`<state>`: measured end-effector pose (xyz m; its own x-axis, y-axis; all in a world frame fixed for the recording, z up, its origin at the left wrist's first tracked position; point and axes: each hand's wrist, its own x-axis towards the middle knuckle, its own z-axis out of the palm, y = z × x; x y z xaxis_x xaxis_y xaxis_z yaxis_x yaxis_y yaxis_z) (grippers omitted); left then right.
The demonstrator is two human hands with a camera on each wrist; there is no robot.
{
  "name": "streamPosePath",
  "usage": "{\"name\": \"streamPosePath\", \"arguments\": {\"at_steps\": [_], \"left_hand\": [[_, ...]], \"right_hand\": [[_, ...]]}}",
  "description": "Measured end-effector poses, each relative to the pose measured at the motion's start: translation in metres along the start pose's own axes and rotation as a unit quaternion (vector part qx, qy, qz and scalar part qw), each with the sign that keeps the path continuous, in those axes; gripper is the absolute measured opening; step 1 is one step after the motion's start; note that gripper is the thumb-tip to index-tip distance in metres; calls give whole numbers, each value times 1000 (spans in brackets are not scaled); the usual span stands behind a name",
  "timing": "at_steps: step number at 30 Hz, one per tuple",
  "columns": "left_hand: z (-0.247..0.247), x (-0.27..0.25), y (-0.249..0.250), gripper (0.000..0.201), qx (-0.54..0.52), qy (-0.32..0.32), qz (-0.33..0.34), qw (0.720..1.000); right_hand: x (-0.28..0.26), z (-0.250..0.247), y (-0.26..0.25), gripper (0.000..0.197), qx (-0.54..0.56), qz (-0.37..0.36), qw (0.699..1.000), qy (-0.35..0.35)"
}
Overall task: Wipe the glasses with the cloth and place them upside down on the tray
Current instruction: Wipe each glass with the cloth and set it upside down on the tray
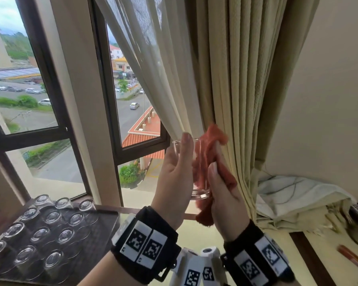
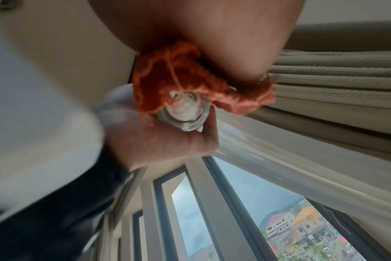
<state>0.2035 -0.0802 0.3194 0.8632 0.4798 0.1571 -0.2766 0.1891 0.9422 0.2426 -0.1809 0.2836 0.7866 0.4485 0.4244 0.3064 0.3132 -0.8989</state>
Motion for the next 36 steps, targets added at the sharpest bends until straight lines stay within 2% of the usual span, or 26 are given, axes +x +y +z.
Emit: {"name": "streamPosePath", "arguments": {"at_steps": [2,5,8,10,12,14,16,19,22,23,25,28,30,32,36], "left_hand": [[2,2,4,89,-12,16,-4,1000],[-7,13,9,97,-33,39,3,999],[-16,18,8,110,-9,43,2,999],[-17,16,6,115,11,30,-12,999],[-11,10,5,109,9,8,-24,1000],[-4,5,1,109,-1,5,-29,1000],[1,4,1,118,-10,26,-19,999],[-2,8,10,120,-20,62,6,998],[-12,15,22,137,-9,103,-14,995],[-15,16,24,136,5,107,-14,994],[-17,15,24,118,30,98,-13,995],[-10,7,18,86,48,50,-19,997],[-1,1,11,73,30,23,-34,999],[6,-1,5,77,6,24,-50,998],[4,4,3,106,-18,32,-28,999]], "right_hand": [[-5,2,-5,43,-23,-41,999,-4],[-27,4,7,51,-65,-63,995,-49],[-41,2,28,54,-55,-22,995,-77],[-35,2,27,53,-22,8,998,-52],[-22,2,16,57,12,39,999,-13],[-8,-2,5,59,11,33,999,2],[-5,-4,-1,54,-12,4,1000,-4],[-21,-4,3,47,-37,-34,997,-51],[-43,-4,24,53,-27,-9,997,-71],[-46,-4,29,54,-27,-5,997,-67],[-44,-2,28,54,-10,5,998,-58],[-21,-8,12,57,10,32,999,-22],[-5,-11,1,56,5,8,1000,-6],[3,-11,-7,49,-18,-24,1000,0],[-18,-2,-10,41,-55,-72,994,-59]]}}
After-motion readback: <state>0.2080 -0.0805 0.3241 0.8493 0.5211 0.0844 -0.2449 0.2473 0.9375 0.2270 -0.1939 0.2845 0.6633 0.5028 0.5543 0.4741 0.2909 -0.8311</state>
